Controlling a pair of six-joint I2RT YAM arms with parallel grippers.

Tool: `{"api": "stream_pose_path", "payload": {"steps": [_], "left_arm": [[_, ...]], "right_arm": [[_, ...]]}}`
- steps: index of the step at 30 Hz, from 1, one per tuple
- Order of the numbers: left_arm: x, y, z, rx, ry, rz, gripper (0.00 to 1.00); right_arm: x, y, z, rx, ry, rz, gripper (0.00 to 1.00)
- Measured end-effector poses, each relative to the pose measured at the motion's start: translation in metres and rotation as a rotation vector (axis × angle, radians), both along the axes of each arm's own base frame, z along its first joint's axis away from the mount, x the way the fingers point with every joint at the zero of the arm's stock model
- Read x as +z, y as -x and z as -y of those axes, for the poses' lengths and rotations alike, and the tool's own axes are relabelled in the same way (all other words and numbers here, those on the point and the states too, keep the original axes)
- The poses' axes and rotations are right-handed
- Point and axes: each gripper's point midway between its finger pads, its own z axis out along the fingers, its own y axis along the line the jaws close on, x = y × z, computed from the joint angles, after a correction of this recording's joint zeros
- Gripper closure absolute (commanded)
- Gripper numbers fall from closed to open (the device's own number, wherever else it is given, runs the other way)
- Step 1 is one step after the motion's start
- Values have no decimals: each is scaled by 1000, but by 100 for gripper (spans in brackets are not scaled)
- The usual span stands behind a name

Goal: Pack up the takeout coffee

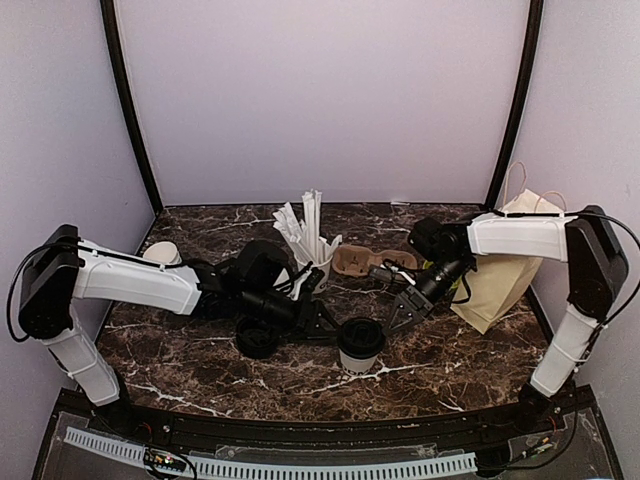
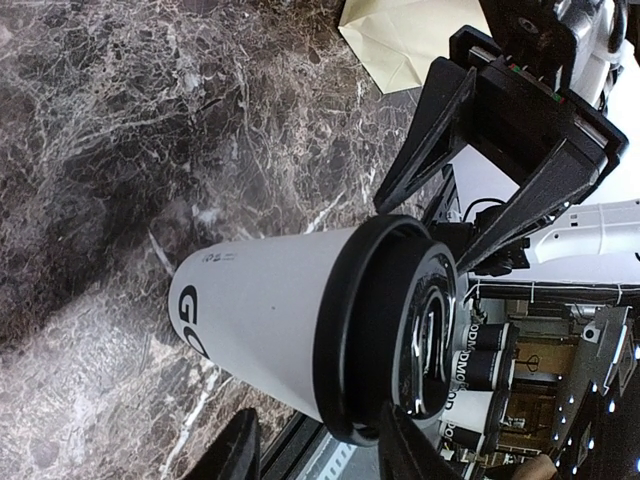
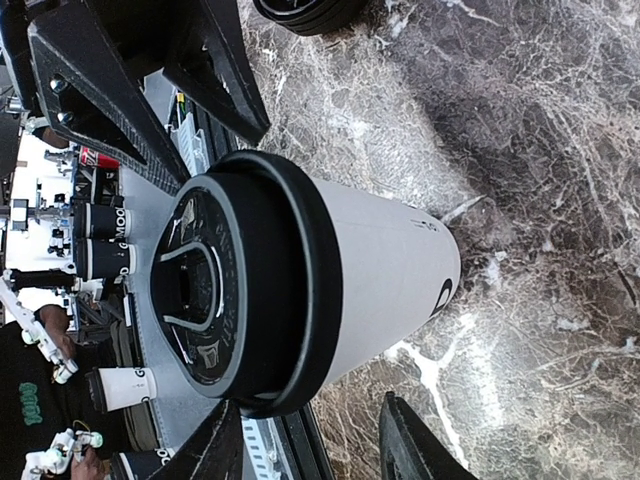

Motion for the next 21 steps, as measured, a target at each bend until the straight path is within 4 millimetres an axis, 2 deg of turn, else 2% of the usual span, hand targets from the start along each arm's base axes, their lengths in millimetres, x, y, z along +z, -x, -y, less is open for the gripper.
{"api": "stream_pose_path", "payload": {"steps": [5, 9, 16, 21], "left_arm": [[-3, -3, 1, -4, -4, 0, 60], [-14, -5, -1, 2, -29, -17, 61], [-15, -8, -1, 7, -34, -24, 67], [-15, -10, -2, 9, -32, -29, 68]], "right_arm": [[-3, 1, 0, 3, 2, -21, 54], [-5, 2, -2, 4, 2, -53, 55], [-15, 0, 0, -30, 61, -104, 61], [-20, 1, 2, -74, 116, -195, 61]]}}
